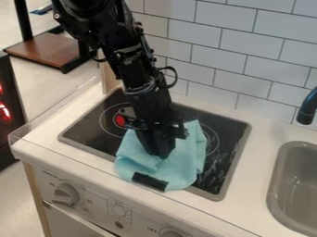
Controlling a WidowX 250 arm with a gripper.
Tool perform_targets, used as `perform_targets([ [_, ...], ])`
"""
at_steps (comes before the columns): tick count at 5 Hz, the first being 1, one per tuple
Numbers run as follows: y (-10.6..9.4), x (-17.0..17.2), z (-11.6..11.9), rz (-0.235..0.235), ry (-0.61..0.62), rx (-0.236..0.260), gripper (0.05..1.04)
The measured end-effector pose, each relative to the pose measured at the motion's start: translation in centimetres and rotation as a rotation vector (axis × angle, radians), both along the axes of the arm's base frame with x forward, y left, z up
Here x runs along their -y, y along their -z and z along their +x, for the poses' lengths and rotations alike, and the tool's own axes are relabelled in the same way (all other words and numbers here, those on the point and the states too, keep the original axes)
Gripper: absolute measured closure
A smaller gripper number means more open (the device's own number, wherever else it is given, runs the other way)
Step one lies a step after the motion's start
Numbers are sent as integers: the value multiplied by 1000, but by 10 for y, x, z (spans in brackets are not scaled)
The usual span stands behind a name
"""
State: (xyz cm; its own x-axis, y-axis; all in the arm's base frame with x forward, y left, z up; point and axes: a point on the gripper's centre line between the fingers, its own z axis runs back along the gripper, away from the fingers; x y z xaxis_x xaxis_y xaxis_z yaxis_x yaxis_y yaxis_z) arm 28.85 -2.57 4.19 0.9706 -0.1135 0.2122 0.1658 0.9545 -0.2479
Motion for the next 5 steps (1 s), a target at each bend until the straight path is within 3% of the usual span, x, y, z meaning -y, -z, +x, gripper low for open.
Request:
perform_targets([
  [1, -1, 1, 0, -15, -24, -8, 285],
  [2, -4, 1, 0, -21, -35, -19, 67],
  [3, -25, -2, 6, -23, -54, 41, 75],
  [5, -73, 3, 20, -81, -73, 151, 84],
])
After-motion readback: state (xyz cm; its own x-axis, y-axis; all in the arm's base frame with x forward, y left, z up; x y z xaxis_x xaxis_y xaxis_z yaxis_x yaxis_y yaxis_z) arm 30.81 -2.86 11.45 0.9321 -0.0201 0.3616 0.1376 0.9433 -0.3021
